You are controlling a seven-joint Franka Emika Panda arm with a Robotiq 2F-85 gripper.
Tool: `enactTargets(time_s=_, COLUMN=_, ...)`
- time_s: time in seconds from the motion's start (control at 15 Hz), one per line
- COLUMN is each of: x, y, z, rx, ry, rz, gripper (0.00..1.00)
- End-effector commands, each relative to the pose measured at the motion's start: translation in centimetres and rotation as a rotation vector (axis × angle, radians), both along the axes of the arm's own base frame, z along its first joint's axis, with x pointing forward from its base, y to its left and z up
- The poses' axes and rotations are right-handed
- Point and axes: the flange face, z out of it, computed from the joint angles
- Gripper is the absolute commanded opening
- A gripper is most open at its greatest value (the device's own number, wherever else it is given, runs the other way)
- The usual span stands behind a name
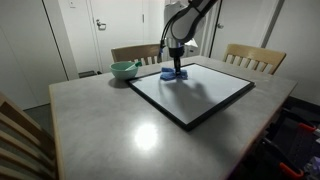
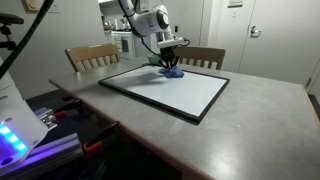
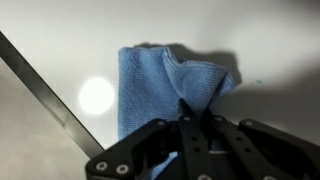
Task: Use the blue cloth to wipe the whiteboard
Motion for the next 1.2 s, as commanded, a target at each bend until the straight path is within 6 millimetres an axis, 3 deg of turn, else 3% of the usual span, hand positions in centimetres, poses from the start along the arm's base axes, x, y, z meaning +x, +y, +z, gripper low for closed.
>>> enactTargets(time_s=0.0, x=-0.5, y=-1.7, z=-1.5, rx=-0.019, ry=0.034, rz=-0.020, gripper=0.03)
enactTargets(time_s=0.47, x=-1.8, y=4.9, z=-0.8, rx=0.088, ry=0.083, rz=0.097, gripper=0.03)
enactTargets(time_s=0.6, x=-2.4, y=5.9, z=-0.7, rx=0.103, ry=0.100, rz=0.119, gripper=0.03)
enactTargets(time_s=0.8, x=-3.4, y=4.8, z=-0.4, rx=0.098, ry=0.124, rz=0.090, gripper=0.03)
enactTargets(time_s=1.13, x=-6.2, y=0.3, z=-0.2, rx=0.072, ry=0.148, rz=-0.018, gripper=0.03)
